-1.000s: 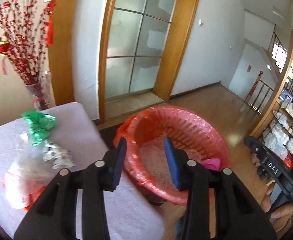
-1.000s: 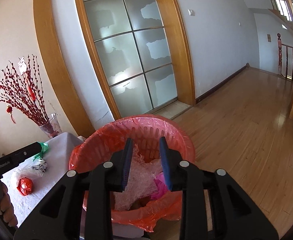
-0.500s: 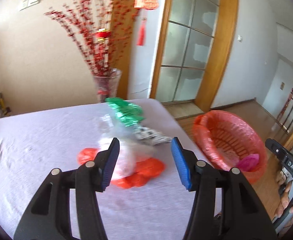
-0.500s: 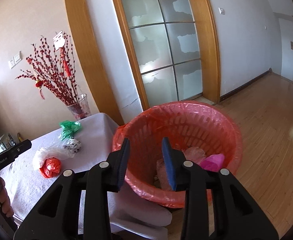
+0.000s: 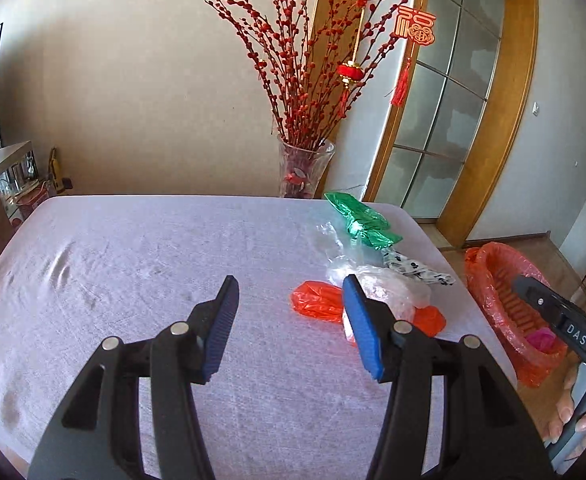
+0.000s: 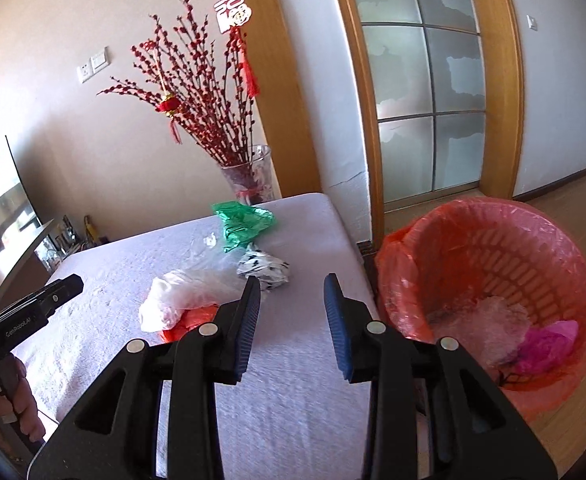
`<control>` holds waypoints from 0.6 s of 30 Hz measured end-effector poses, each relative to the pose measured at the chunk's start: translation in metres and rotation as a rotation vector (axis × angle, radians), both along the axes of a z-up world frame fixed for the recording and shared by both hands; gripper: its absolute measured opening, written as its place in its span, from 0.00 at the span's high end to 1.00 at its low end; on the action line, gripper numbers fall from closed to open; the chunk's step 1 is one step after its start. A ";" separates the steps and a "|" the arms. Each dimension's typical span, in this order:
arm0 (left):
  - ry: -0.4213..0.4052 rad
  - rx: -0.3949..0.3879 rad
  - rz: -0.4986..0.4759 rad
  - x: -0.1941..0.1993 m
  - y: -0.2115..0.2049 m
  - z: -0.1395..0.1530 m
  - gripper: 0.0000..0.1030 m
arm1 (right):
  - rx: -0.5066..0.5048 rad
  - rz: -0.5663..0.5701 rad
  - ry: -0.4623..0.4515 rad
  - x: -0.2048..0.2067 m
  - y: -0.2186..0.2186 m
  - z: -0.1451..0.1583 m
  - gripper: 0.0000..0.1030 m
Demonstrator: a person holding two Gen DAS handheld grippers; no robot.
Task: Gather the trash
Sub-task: 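Grasp the paw-print bag with the right tool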
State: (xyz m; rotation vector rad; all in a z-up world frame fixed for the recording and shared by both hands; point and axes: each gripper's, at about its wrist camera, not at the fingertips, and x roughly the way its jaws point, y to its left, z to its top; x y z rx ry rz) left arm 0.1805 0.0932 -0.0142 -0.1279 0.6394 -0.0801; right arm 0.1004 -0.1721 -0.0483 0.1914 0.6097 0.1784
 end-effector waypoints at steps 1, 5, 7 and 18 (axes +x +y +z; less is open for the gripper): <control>0.000 -0.002 0.003 0.001 0.002 0.000 0.48 | 0.001 0.011 0.012 0.005 0.004 -0.002 0.67; 0.003 -0.006 0.006 0.001 0.010 -0.003 0.48 | 0.009 0.032 0.062 0.031 0.017 -0.013 0.67; 0.007 -0.008 0.008 0.001 0.012 -0.005 0.48 | 0.005 0.035 0.084 0.045 0.023 -0.018 0.67; 0.033 -0.026 0.016 0.010 0.024 -0.017 0.48 | -0.034 0.054 0.205 0.093 0.041 -0.050 0.67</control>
